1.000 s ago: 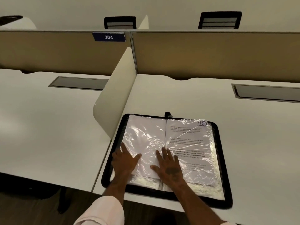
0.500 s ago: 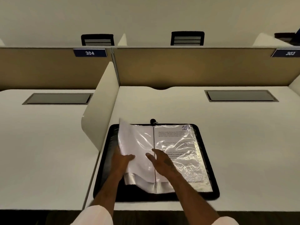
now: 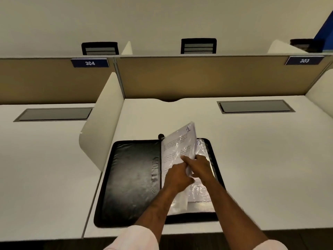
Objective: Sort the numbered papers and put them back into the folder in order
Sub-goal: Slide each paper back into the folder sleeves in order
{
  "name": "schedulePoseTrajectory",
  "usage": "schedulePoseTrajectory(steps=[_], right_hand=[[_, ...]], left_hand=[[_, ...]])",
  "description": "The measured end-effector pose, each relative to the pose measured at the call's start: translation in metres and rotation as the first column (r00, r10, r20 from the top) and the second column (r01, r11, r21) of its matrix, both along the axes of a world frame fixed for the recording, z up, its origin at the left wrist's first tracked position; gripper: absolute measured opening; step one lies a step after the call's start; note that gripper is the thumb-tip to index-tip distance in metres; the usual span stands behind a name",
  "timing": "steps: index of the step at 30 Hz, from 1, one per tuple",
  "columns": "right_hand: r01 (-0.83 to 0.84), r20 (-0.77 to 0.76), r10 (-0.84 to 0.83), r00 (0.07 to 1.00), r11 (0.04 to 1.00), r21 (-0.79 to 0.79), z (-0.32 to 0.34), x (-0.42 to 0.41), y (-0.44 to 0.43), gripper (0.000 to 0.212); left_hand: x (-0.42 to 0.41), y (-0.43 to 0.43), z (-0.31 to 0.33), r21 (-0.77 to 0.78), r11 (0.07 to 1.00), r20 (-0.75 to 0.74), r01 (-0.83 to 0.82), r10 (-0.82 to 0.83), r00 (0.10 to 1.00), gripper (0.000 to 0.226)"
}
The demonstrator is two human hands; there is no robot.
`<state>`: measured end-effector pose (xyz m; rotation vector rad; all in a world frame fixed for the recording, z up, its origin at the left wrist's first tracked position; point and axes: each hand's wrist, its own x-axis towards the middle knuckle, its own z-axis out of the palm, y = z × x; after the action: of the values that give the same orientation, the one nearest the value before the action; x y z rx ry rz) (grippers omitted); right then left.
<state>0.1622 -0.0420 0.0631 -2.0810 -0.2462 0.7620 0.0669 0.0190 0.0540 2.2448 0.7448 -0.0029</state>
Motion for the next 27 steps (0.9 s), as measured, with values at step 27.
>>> schedulePoseTrajectory(steps=[27], right_hand=[[-0.411, 0.225, 0.721, 0.656, 0.591, -0.694, -0.103, 0.033, -0.061, 0.084]], left_hand=[[-0.004, 0.011, -0.11, 0.28, 0.956, -0.386, 0.087, 0.029, 0.922, 0.089]])
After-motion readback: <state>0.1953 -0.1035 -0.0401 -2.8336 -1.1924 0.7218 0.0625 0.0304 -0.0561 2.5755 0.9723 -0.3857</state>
